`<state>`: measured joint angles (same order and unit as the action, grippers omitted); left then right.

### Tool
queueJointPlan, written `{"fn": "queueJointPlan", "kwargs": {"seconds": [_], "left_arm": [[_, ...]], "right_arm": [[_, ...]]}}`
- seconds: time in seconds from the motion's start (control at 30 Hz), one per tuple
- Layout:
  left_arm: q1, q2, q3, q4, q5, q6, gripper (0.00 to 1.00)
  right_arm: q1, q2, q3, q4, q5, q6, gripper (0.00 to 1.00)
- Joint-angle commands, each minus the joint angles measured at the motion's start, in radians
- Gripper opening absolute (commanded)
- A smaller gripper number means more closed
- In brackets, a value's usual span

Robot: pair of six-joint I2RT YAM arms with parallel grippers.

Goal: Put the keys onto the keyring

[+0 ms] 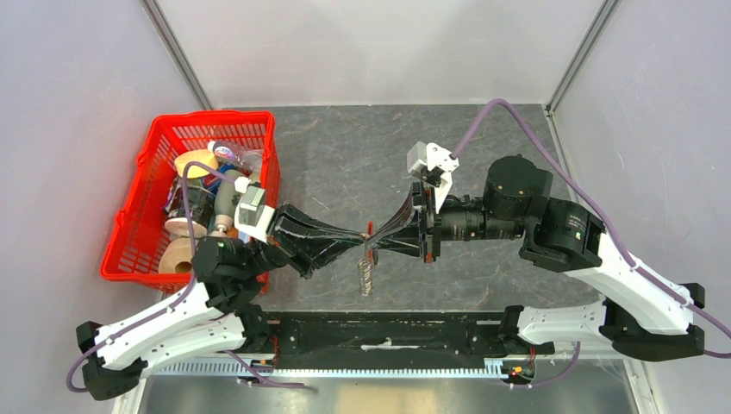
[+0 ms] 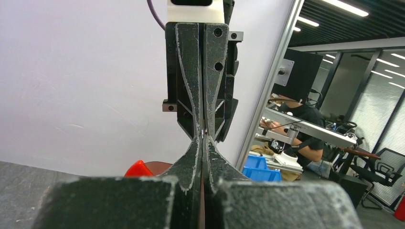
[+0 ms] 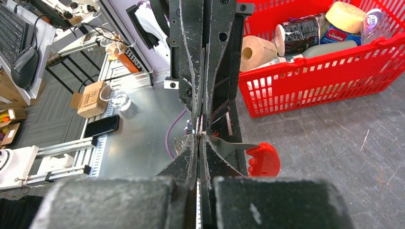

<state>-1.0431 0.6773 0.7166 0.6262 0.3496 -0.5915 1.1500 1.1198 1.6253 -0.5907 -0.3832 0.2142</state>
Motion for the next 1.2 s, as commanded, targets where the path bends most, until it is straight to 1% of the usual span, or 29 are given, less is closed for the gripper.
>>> {"fn": "queueJointPlan", "kwargs": {"seconds": [0.0, 0.1, 0.2, 0.3, 0.4, 0.57, 0.77, 0.83, 1.17], "left_arm": [[-0.001, 0.025, -0.003, 0.086, 0.032, -0.054, 0.02], [-0.001, 0.040, 0.005, 0.066, 0.081, -0.071, 0.02], [-0.001, 0.035, 0.026, -0.007, 0.131, -0.060, 0.11], [-0.001, 0.010, 0.059, -0.116, 0.173, -0.022, 0.20], [-0.001, -0.008, 0.112, -0.242, 0.233, 0.031, 0.25], [0.000, -0.015, 0.203, -0.425, 0.291, 0.100, 0.28], [0.000, -0.004, 0.291, -0.617, 0.293, 0.184, 0.29], [-0.001, 0.003, 0.310, -0.657, 0.289, 0.197, 0.29], [-0.001, 0.088, 0.364, -0.723, 0.314, 0.223, 0.33]], "right_arm": [[0.004, -0.015, -0.007, 0.047, 0.016, 0.003, 0.00], [0.003, -0.017, 0.005, 0.020, 0.007, -0.005, 0.00], [0.004, -0.019, 0.027, -0.027, 0.012, -0.003, 0.00], [0.004, -0.028, 0.036, -0.067, 0.010, 0.003, 0.00], [0.004, -0.036, 0.052, -0.109, -0.007, 0.003, 0.00], [0.004, -0.031, 0.078, -0.185, -0.040, 0.006, 0.00], [0.004, -0.039, 0.075, -0.221, -0.083, 0.009, 0.00], [0.002, -0.035, 0.082, -0.235, -0.092, 0.008, 0.00], [0.004, 0.013, 0.123, -0.267, -0.149, -0.002, 0.00]]}}
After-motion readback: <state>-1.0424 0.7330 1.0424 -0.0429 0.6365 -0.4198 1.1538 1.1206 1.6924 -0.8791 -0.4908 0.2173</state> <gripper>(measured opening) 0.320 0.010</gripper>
